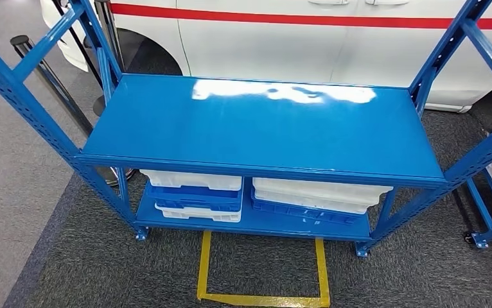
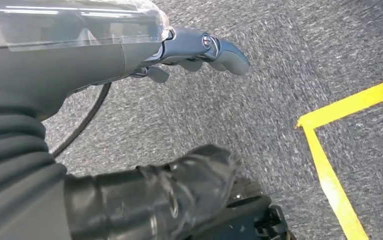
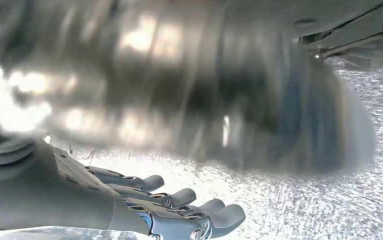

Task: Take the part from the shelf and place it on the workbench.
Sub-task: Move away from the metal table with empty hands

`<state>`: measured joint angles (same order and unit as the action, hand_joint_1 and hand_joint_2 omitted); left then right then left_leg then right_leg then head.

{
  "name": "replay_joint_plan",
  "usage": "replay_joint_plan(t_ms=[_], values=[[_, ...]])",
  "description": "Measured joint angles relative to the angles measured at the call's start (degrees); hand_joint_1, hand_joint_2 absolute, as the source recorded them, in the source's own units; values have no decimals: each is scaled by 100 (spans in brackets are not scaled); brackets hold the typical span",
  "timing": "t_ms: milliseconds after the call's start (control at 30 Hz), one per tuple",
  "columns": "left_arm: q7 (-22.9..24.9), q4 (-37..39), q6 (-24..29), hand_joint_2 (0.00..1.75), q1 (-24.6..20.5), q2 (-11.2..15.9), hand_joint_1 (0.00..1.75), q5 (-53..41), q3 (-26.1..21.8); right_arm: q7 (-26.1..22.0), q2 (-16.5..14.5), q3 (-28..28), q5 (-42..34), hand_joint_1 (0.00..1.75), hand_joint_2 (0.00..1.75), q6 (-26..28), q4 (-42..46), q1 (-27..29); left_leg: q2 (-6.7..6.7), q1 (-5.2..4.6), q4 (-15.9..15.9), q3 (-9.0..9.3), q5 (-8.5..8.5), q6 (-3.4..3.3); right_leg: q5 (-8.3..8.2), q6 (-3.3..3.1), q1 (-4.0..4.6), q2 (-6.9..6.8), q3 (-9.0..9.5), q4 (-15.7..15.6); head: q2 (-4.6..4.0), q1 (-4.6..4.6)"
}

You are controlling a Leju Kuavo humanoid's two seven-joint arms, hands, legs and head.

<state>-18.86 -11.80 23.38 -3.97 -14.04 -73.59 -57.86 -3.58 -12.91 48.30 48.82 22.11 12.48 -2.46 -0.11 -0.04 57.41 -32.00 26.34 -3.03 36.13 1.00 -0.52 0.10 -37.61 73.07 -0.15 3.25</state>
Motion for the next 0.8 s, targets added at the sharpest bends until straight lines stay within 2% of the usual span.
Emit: replay_joint_plan(t_ms=[33,67,133,200,267,367,433,500,533,567,600,633,700,733,767,800], values=[[2,0,-13,175,1,2,0,2,6,13,2,-1,13,0,175,-9,0,12,2,-2,8,-2,6,-2,-8,9,-8,0,-87,147,0,0],[8,-4,-26,175,1,5,0,17,25,15,6,-9,14,0,175,-26,-1,30,-1,-2,20,-1,13,0,-131,14,-18,-1,-57,61,0,0],[27,-26,-52,175,0,15,0,93,96,15,21,-49,-21,0,175,-70,-2,71,-11,2,53,1,32,14,-496,12,-34,-3,215,-515,0,1],[65,-67,-100,175,1,27,0,244,205,19,43,-132,-118,0,175,-126,-3,108,-20,-6,99,-6,60,51,-705,-8,-29,-3,482,-1103,0,2],[121,-120,-168,175,1,52,0,467,353,28,67,-251,-268,0,175,-193,-4,149,-23,-21,122,-15,79,109,-736,-56,-12,8,561,-1310,0,-1],[220,-196,-289,175,29,115,0,868,621,45,116,-467,-528,0,175,-306,-3,224,-24,-18,142,-20,100,203,-774,-158,-11,11,560,-1334,0,-3],[288,-225,-372,175,76,164,0,1137,810,52,153,-623,-706,0,175,-385,11,255,-21,1,444,-147,323,267,-804,-224,-28,-3,560,-1368,0,-13],[356,-230,-455,175,146,209,0,1395,996,59,194,-778,-881,0,175,-462,45,264,-19,20,1131,-450,713,317,-810,-252,-20,-15,544,-1371,0,-22],[391,-229,-498,175,193,232,0,1527,1088,63,217,-856,-967,0,175,-499,74,265,-19,25,1480,-605,857,328,-810,-256,-15,-18,536,-1370,0,-22],[424,-229,-538,175,247,251,0,1657,1182,71,240,-935,-1053,0,175,-535,110,264,-19,27,1695,-693,909,332,-809,-258,-10,-21,535,-1369,0,-22],[459,-229,-581,175,302,269,0,1788,1274,81,264,-1015,-1139,0,175,-573,154,260,-19,27,1717,-689,858,327,-808,-258,-7,-22,538,-1368,0,-22],[491,-229,-617,175,358,289,0,1904,1362,89,285,-1088,-1216,0,175,-605,201,256,-19,26,1503,-572,703,313,-806,-257,-5,-20,548,-1368,0,-22],[549,-228,-685,175,451,333,0,2122,1527,103,316,-1230,-1362,0,175,-668,298,245,-16,16,689,-160,334,258,-797,-241,6,-18,568,-1364,0,-22],[578,-227,-719,175,489,356,0,2236,1612,106,331,-1306,-1440,0,175,-701,345,238,-14,4,352,0,225,228,-791,-221,13,-19,569,-1361,0,-22],[607,-227,-758,175,522,378,0,2365,1705,110,347,-1386,-1523,0,175,-738,390,232,-12,-11,147,89,182,202,-788,-196,17,-21,565,-1358,0,-21],[638,-228,-801,175,554,401,0,2495,1802,114,366,-1470,-1612,0,175,-780,429,229,-11,-26,84,107,198,183,-788,-167,18,-23,562,-1360,0,-21]])
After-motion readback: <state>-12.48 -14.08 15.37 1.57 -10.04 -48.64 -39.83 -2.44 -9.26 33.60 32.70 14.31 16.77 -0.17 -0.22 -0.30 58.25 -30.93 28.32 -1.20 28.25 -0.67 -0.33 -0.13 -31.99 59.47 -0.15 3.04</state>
